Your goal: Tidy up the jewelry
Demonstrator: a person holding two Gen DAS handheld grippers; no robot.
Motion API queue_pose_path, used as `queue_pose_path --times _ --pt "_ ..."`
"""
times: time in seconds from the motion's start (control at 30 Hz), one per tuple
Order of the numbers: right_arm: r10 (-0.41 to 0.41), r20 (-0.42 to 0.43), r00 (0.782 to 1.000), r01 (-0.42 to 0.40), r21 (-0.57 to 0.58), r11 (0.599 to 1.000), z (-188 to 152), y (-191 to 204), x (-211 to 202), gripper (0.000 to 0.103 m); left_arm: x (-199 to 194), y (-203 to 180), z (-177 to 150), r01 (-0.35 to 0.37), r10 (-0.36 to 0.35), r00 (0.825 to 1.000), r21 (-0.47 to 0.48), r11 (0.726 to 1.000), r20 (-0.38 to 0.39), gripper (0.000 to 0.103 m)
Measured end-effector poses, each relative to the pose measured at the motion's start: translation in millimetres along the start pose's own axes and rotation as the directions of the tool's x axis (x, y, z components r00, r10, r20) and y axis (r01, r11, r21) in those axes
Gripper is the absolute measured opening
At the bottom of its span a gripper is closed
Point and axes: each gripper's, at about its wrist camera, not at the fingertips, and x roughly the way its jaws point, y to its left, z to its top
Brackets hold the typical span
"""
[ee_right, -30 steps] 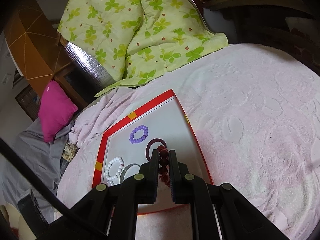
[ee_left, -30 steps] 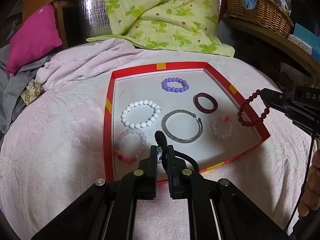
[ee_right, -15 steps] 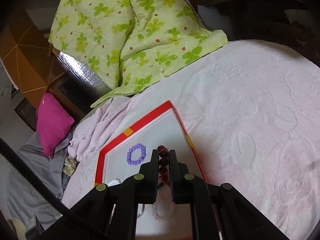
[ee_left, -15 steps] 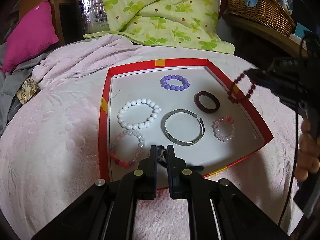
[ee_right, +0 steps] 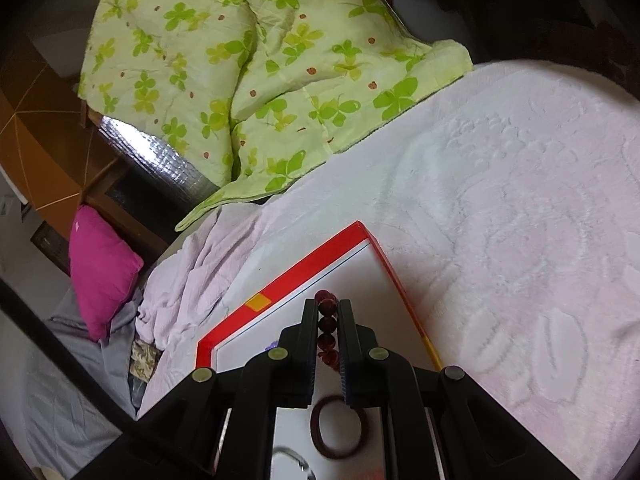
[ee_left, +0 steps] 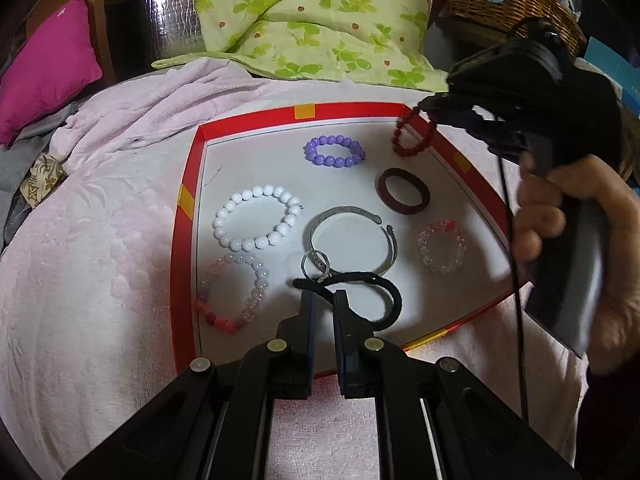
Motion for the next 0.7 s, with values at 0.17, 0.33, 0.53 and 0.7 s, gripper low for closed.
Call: queue_pose_path --times 0.17,0.33,0.53,0.7 --pt "-0.040 -0.023 0.999 0.041 0.026 0.999 -1 -9 14 0.010 1 5 0 -0.008 0.008 1.000 -0.010 1.000 -0.013 0.009" --pt "-0.081 -0.030 0.996 0.081 0.019 0.996 -3 -12 18 0.013 1 9 -2 -0.021 0.021 1.000 -0.020 1.000 -0.023 0.009" --pt "-0.136 -0.018 0.991 0.136 -0.009 0.991 -4 -9 12 0.013 -3 14 -3 -0.038 0.037 0.999 -0.017 0.999 -0.021 0.009" --pt "-0.144 -0.030 0.989 0.143 -0.032 0.989 -9 -5 4 0.026 -9 21 -2 -0.057 0.056 0.998 -0.022 0.998 -0.013 0.019"
